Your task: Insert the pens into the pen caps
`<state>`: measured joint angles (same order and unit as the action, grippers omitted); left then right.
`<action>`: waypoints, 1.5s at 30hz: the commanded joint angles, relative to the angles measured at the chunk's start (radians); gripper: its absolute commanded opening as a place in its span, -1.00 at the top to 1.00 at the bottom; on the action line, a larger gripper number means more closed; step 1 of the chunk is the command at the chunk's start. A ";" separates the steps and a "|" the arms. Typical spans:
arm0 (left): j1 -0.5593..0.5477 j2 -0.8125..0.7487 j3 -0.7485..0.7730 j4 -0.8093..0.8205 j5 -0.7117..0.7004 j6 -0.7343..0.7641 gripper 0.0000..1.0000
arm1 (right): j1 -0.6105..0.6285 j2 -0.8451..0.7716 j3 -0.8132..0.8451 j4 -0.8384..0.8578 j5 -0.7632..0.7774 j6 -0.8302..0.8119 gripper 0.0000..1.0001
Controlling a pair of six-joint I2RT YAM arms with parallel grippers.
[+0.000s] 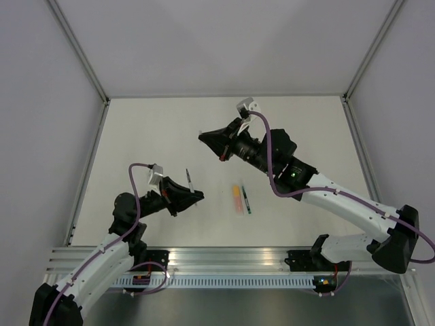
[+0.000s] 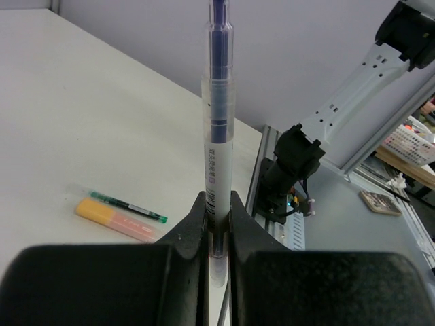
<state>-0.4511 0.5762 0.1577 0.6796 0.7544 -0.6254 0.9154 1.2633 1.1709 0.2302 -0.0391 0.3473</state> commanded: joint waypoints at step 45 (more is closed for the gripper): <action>-0.001 0.007 -0.004 0.115 0.053 -0.050 0.95 | 0.140 0.048 -0.068 0.090 -0.091 0.071 1.00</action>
<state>-0.4511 0.5938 0.1501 0.7727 0.8143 -0.6739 1.0500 1.3487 1.1152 0.3141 -0.1310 0.4305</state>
